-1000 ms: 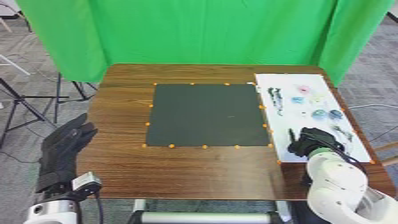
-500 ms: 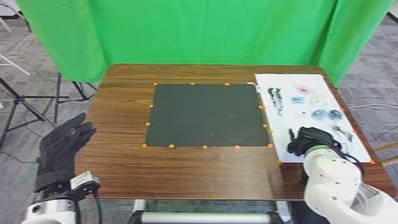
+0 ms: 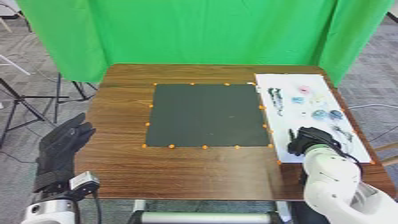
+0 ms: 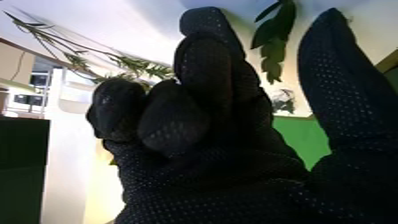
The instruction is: Arrange flowers
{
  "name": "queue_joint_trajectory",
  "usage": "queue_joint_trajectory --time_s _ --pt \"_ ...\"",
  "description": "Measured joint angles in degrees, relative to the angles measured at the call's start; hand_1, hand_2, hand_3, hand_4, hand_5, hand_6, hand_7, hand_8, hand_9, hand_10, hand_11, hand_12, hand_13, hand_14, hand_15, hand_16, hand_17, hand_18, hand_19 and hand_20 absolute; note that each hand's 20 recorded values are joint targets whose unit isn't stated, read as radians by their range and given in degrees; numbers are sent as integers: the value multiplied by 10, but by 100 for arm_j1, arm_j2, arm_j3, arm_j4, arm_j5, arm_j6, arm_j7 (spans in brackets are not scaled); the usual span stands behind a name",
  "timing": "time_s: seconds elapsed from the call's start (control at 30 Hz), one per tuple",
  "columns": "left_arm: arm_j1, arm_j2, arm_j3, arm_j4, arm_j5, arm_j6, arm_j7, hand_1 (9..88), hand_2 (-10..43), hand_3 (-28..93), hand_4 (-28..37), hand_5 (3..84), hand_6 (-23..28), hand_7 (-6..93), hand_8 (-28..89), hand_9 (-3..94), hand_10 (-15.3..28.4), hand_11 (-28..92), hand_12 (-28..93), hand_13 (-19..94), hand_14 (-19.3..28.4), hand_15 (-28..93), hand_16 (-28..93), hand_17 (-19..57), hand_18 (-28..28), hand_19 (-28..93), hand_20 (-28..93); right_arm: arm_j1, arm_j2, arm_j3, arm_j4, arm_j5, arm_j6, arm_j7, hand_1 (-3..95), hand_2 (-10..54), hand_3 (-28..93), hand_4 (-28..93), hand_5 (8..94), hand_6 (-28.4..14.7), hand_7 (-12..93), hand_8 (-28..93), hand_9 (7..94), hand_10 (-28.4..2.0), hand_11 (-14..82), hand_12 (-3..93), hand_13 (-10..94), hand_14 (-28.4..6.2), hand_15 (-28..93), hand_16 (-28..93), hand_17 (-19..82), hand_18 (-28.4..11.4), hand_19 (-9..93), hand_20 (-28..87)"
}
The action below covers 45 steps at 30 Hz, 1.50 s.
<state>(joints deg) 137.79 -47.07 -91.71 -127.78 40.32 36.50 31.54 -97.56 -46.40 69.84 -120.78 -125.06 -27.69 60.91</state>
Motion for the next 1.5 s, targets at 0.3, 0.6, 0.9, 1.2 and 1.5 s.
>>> queue_joint_trajectory --time_s 0.3,0.6,0.9,1.2,1.5 --pt "-2 7 -3 -2 1 0 -7 254 59 819 -216 415 107 152 -110 360 205 363 58 227 263 619 -172 -90 210 595 16 84 -140 27 143 3 -124 -21 400 -11 731 -237 722 -55 446 145 757 -169 648 314 800 -86 841 251 531 -259 932 434" --pt "0 23 -6 -3 -7 0 -7 253 59 820 -216 415 107 153 -110 360 204 362 58 227 264 619 -173 -90 210 596 16 68 -231 6 108 53 -20 -118 466 -7 744 -264 756 -43 436 178 772 -162 646 315 811 -79 840 249 549 -245 932 437" --pt "12 38 -7 -7 -30 5 11 253 58 821 -216 415 107 154 -110 360 205 363 58 227 263 619 -173 -90 210 596 15 -64 -144 14 97 2 412 -256 470 -3 753 -261 769 -45 418 194 783 -155 643 317 821 -73 836 251 555 -241 932 439" --pt "89 182 1 -25 -197 76 188 253 59 820 -216 415 106 154 -111 360 204 363 58 227 263 620 -173 -90 210 596 15 -213 -120 348 38 430 587 -466 460 -3 765 -248 787 -48 398 201 795 -154 639 316 830 -74 834 252 564 -241 932 443" --pt "99 293 7 -33 -269 139 303 253 59 820 -217 414 106 154 -110 359 204 362 58 227 263 620 -173 -90 210 596 15 -126 -78 348 -80 774 593 -626 464 -7 768 -247 793 -48 392 205 800 -153 635 317 833 -74 830 255 567 -242 932 444"
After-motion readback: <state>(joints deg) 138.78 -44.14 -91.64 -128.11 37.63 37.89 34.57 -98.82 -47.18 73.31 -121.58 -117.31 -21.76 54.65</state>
